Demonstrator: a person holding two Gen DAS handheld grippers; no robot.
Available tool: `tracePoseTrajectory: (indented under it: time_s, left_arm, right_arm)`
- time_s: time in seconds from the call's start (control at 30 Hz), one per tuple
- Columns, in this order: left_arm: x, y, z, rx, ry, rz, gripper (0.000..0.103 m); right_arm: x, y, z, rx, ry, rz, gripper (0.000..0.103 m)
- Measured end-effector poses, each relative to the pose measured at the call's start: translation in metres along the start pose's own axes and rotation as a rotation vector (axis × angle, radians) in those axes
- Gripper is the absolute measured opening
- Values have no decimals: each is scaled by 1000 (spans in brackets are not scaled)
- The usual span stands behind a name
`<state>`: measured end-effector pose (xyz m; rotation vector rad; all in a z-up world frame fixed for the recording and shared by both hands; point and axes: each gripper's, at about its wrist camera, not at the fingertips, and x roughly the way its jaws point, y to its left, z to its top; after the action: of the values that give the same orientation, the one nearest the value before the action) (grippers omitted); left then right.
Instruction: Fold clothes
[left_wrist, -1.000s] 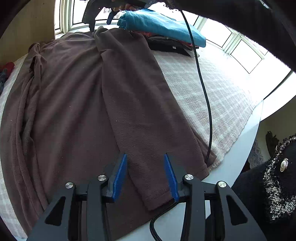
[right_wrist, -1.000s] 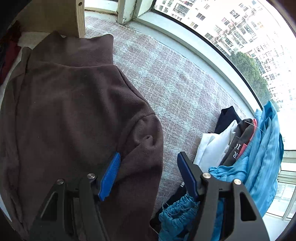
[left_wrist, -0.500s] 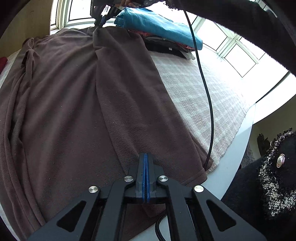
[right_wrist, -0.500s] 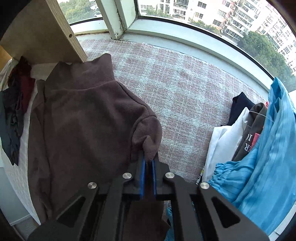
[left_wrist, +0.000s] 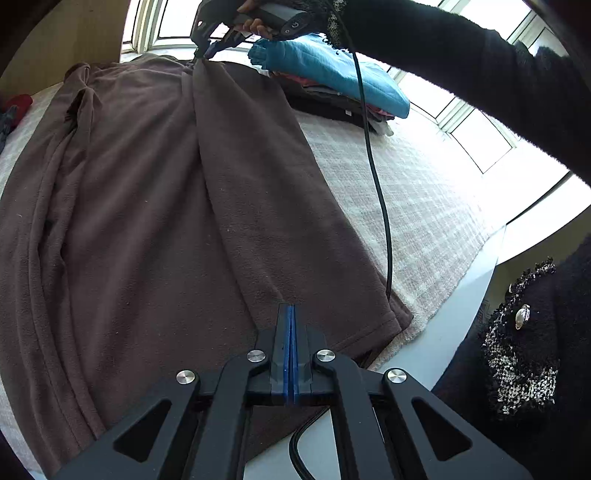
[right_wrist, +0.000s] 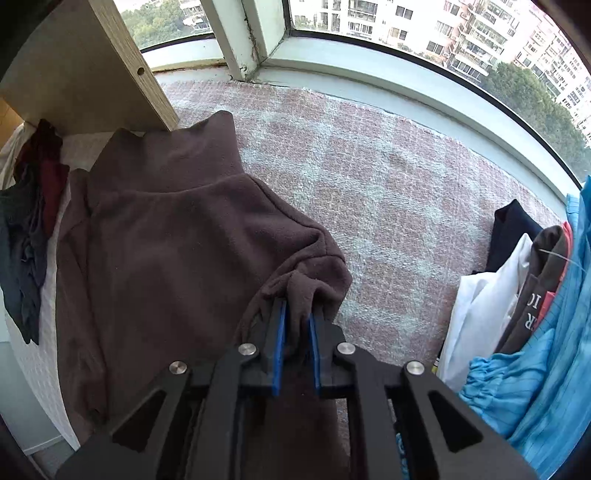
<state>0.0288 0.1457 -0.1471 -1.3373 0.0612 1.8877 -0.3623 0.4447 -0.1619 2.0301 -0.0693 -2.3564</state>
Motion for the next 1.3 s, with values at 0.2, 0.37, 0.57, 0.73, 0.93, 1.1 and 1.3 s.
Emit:
tracePoseTrajectory:
  time_s: [0.2,0.37,0.57,0.73,0.93,1.1,1.3]
  left_arm:
    - [20,-1,5,-18,34,14,31]
    - [22,-4,-1,8,56,39,2]
    - [-16,-24,-9,-3,-10,68,40]
    - [18,-87,2,200,-8,19,46]
    - [54,-110,-3,269,66,56,44]
    - [49,-88,-4,149,64,-2,0]
    - [23,-81,-11,50,-27,-96,0]
  right_arm:
    - [-73,26,-60,-164,-139,-19,39]
    - [-68,34,-132,-293,-110,-69,41]
    - [-54,-4,-124,-207,-100,-18,41]
    - [-46,-18,-102,-142,-64,20,41]
    - [-54,-30,-90,-117,-80,28,41]
    - [-44,-28,-67,-160,-71,19,47]
    - [-12,-4,-60,-311,18,-9,59]
